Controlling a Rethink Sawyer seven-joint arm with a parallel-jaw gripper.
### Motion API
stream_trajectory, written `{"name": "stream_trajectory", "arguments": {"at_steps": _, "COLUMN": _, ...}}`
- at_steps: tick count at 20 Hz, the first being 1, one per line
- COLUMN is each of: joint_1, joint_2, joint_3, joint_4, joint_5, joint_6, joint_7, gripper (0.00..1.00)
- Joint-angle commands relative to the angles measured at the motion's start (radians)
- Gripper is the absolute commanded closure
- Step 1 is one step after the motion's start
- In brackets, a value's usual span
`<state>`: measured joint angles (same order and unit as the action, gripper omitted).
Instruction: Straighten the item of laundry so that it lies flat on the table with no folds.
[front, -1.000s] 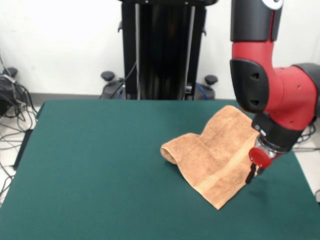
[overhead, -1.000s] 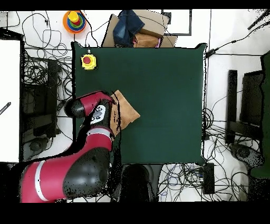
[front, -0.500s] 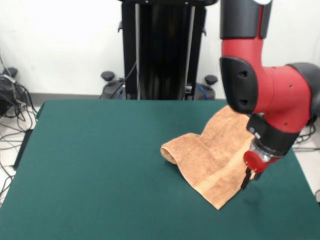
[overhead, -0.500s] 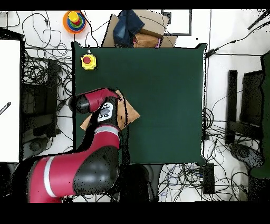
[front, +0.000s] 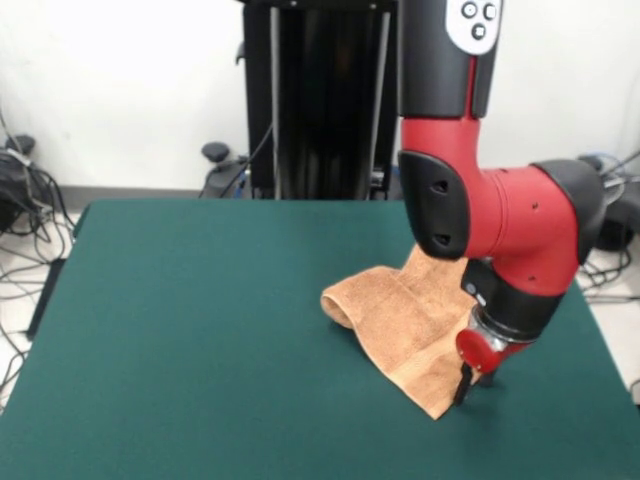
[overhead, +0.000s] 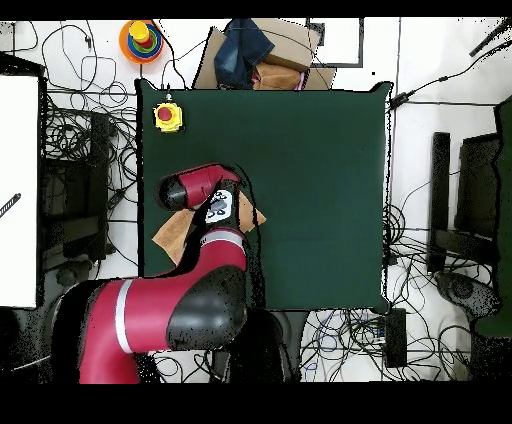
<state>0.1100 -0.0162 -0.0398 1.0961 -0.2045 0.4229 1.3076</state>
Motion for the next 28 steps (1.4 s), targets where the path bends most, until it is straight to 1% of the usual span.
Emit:
{"name": "stream_trajectory", "arguments": {"at_steps": 1, "joint_1": -0.024, "joint_2": 0.096, "joint_3": 0.104, "joint_4": -0.041, "joint_5": -0.074, "joint_6": -0.043, "joint_7": -0.009, "gripper": 0.0}}
{"name": "stream_trajectory", "arguments": {"at_steps": 4, "joint_1": -0.023, "joint_2": 0.105, "joint_3": 0.11, "joint_4": -0.055, "joint_5": -0.08, "joint_6": -0.042, "joint_7": -0.002, "gripper": 0.0}}
{"name": "stream_trajectory", "arguments": {"at_steps": 7, "joint_1": -0.016, "joint_2": 0.098, "joint_3": 0.115, "joint_4": -0.043, "joint_5": -0.079, "joint_6": -0.042, "joint_7": 0.016, "gripper": 0.0}}
{"name": "stream_trajectory", "arguments": {"at_steps": 11, "joint_1": 0.0, "joint_2": 0.041, "joint_3": 0.112, "joint_4": 0.013, "joint_5": -0.069, "joint_6": -0.019, "joint_7": 0.037, "gripper": 0.0}}
{"name": "stream_trajectory", "arguments": {"at_steps": 15, "joint_1": -0.016, "joint_2": -0.008, "joint_3": 0.113, "joint_4": 0.071, "joint_5": -0.08, "joint_6": -0.014, "joint_7": 0.021, "gripper": 0.0}}
{"name": "stream_trajectory", "arguments": {"at_steps": 20, "joint_1": -0.044, "joint_2": 0.003, "joint_3": 0.121, "joint_4": 0.056, "joint_5": -0.099, "joint_6": -0.022, "joint_7": -0.017, "gripper": 0.0}}
{"name": "stream_trajectory", "arguments": {"at_steps": 28, "joint_1": -0.062, "joint_2": -0.04, "joint_3": 0.139, "joint_4": 0.092, "joint_5": -0.123, "joint_6": 0.015, "joint_7": -0.019, "gripper": 0.0}}
